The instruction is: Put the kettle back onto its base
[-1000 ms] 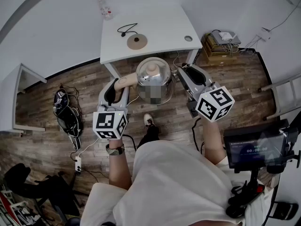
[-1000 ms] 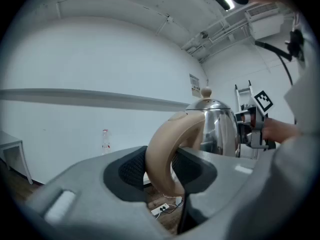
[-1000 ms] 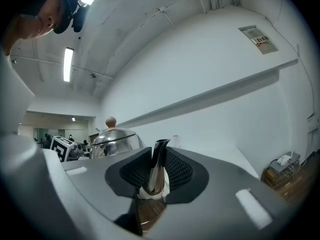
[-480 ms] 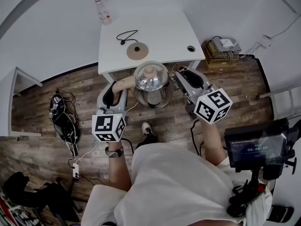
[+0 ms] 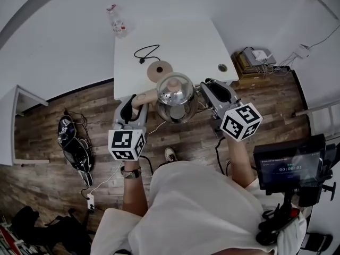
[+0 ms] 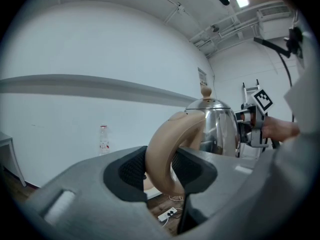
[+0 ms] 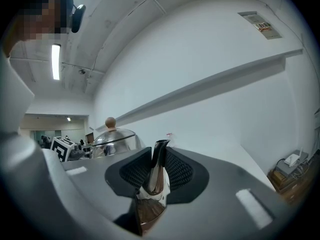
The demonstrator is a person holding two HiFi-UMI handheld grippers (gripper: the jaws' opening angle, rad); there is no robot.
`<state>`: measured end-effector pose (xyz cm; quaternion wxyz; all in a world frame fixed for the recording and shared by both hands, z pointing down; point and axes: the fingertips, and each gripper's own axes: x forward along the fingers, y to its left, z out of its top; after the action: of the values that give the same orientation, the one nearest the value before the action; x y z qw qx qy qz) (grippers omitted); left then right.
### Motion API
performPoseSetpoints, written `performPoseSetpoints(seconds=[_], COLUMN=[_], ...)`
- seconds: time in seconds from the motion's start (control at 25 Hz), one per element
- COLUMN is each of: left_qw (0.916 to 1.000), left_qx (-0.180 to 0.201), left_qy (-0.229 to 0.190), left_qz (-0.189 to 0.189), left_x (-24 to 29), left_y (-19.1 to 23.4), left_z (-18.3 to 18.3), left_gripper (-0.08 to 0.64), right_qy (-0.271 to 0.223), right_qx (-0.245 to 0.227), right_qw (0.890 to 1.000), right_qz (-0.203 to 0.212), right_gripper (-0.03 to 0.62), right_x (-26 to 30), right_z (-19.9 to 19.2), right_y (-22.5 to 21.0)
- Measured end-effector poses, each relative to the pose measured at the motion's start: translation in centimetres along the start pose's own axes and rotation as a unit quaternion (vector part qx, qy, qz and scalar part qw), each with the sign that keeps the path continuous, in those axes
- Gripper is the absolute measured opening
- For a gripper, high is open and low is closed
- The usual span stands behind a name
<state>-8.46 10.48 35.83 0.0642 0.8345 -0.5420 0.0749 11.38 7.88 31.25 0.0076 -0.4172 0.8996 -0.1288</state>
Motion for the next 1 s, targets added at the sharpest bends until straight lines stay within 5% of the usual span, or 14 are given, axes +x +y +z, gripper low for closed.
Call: performPoseSetpoints(seconds=[0.24, 0.6, 1.0], left_qw=[1.0, 0.9996, 0.9993], left_qx=[0.006, -0.01, -0.005], left_qy=[0.002, 0.026, 0.034], left_qz=[0.005, -0.005, -0.013], left_x=[0.2, 8.7, 9.1], left_y=[-0.1, 8.5, 8.6], left_z=[0.4, 1.1, 1.2], left_gripper=[0.155, 0.156, 0.156], right_qy=[-0.009, 0.006, 0.001], right_qx=[0.01, 0.017, 0.029], right_qw=[1.0, 1.0, 0.999], right_qz=[0.001, -0.014, -0.022], right_gripper=[0.084, 0.084, 0.085], right_x=[0.0, 11.5, 11.5], right_z=[0.1, 1.3, 1.0], right_y=[-0.3, -4.2, -4.4])
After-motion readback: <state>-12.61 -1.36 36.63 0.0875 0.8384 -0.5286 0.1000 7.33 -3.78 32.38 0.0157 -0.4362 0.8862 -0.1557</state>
